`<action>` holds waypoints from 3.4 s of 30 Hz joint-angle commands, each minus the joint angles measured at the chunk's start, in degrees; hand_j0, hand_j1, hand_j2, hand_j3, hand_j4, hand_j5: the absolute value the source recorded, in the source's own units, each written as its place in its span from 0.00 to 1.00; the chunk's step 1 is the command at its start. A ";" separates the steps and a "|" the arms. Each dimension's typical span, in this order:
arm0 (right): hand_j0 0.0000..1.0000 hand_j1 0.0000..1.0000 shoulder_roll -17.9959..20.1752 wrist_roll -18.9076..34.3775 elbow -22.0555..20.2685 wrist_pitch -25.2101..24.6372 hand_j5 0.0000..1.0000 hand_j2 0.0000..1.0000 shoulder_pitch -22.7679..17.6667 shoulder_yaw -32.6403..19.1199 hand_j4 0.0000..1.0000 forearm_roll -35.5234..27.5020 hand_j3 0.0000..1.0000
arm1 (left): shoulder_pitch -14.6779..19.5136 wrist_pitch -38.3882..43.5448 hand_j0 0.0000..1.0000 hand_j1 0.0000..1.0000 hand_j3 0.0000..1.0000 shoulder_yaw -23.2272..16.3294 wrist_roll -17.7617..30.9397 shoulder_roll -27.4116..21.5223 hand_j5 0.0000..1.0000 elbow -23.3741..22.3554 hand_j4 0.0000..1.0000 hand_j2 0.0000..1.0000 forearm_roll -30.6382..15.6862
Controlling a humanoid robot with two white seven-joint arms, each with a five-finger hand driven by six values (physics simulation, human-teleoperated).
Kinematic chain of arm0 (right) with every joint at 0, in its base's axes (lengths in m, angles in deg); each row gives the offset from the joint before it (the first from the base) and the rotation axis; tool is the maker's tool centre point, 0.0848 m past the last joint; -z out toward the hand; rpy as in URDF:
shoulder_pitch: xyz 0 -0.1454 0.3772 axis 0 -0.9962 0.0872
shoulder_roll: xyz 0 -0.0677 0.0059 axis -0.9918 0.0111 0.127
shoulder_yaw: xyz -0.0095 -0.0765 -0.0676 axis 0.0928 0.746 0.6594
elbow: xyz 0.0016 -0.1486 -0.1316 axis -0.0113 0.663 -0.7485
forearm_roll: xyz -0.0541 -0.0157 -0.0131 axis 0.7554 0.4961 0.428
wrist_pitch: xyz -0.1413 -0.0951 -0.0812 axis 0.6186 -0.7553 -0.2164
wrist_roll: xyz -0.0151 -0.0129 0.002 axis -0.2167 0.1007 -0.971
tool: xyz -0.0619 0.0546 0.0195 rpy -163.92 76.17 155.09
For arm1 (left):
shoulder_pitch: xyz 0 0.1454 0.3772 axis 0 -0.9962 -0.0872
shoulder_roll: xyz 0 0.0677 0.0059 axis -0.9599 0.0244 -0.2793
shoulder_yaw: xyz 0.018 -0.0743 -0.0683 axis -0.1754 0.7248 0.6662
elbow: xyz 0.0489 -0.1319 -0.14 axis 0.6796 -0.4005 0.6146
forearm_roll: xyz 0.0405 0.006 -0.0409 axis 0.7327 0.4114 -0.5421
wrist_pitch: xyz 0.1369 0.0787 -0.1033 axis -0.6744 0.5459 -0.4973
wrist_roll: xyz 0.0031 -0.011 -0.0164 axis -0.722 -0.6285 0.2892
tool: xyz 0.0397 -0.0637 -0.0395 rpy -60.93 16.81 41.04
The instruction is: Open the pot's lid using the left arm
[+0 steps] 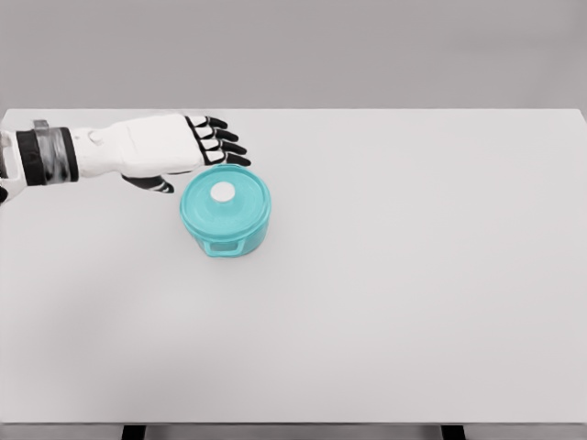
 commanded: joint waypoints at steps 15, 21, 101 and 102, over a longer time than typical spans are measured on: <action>1.00 1.00 0.00 0.01 -0.01 0.00 1.00 1.00 0.00 -0.01 1.00 -0.02 1.00 | 5.36 0.10 1.00 1.00 1.00 -9.44 -0.46 7.45 1.00 -8.16 1.00 1.00 0.67; 1.00 1.00 0.00 0.01 -0.01 0.00 1.00 1.00 0.00 -0.01 1.00 -0.02 1.00 | 8.09 0.10 1.00 1.00 1.00 -13.57 -0.46 7.46 1.00 -9.22 1.00 1.00 0.14; 1.00 1.00 0.00 0.01 -0.01 0.00 1.00 1.00 0.00 -0.01 1.00 -0.02 1.00 | 11.52 0.10 0.52 0.52 0.52 -16.03 -0.20 3.94 0.52 -9.39 0.52 0.52 0.05; 1.00 1.00 0.00 0.01 -0.01 0.00 1.00 1.00 0.00 -0.01 1.00 -0.02 1.00 | 11.52 0.10 0.51 0.51 0.51 -16.03 -0.20 3.50 0.51 -9.39 0.51 0.51 -0.03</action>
